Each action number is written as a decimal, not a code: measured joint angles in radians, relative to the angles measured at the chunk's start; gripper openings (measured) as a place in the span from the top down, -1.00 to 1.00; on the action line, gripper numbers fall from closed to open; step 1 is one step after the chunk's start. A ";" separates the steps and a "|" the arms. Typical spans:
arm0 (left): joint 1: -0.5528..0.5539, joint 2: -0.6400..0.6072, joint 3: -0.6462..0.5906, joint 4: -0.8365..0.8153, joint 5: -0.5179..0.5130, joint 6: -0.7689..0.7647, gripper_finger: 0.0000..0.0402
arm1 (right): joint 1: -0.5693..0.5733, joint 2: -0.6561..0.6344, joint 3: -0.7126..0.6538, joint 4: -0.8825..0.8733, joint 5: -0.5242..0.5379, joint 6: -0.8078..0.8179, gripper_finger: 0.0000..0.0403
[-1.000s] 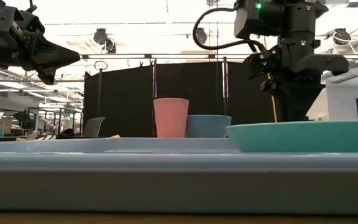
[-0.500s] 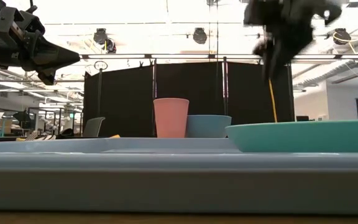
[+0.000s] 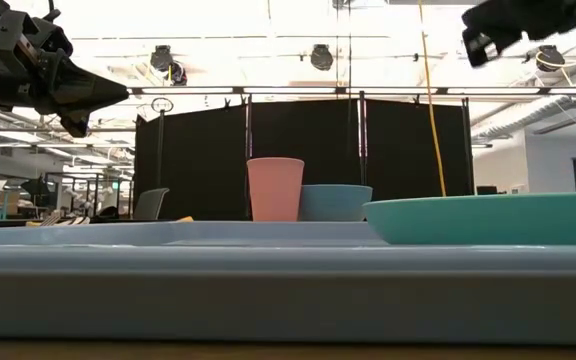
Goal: Set up tray
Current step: Put the blue bowl on the plate
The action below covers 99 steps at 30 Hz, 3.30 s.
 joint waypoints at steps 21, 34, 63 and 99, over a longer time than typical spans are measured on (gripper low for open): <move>0.001 0.037 0.046 0.057 -0.118 -0.039 0.81 | -0.009 -0.227 -0.441 0.543 0.101 -0.212 1.00; 0.040 0.867 0.811 -0.230 -0.219 -0.053 0.82 | -0.009 -0.224 -0.445 0.535 0.045 -0.244 1.00; 0.197 2.184 2.043 -0.883 0.077 0.439 -0.88 | -0.009 -0.225 -0.447 0.592 0.046 -0.271 1.00; 0.229 2.369 2.044 -0.793 0.096 0.326 -0.46 | -0.009 -0.225 -0.447 0.580 0.047 -0.286 1.00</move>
